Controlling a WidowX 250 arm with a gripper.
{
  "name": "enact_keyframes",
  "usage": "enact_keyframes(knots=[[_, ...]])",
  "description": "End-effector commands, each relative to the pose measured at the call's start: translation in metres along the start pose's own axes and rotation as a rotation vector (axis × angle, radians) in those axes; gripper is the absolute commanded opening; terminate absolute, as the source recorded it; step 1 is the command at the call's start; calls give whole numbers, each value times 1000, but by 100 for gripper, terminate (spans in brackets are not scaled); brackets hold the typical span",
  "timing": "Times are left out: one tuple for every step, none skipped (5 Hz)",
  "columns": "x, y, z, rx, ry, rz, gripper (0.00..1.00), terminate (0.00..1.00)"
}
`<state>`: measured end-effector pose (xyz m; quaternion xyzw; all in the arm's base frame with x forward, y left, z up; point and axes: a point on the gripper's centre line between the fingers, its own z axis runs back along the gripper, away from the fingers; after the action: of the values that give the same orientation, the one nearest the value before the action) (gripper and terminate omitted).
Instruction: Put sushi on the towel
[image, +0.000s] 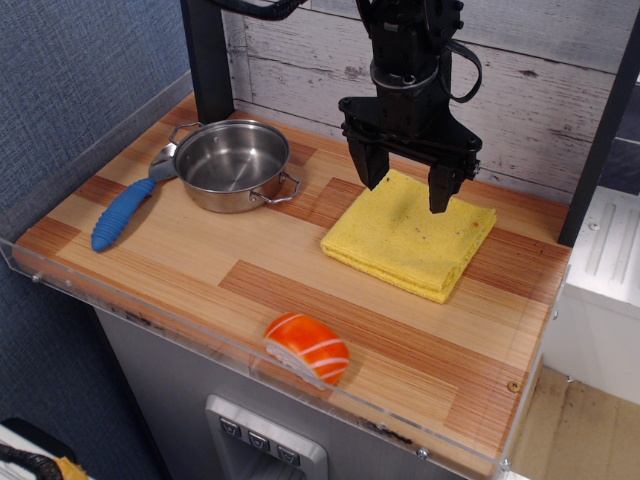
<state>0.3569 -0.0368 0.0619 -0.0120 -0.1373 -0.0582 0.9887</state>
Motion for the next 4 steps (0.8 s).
enact_keyframes(knots=[[0,0,0,0,0,0,100,0],[-17,8,13,70,-25,240,100,0],[-39,12,27,141,-50,479,100,0],[-57,11,35,141,-79,739,100,0]])
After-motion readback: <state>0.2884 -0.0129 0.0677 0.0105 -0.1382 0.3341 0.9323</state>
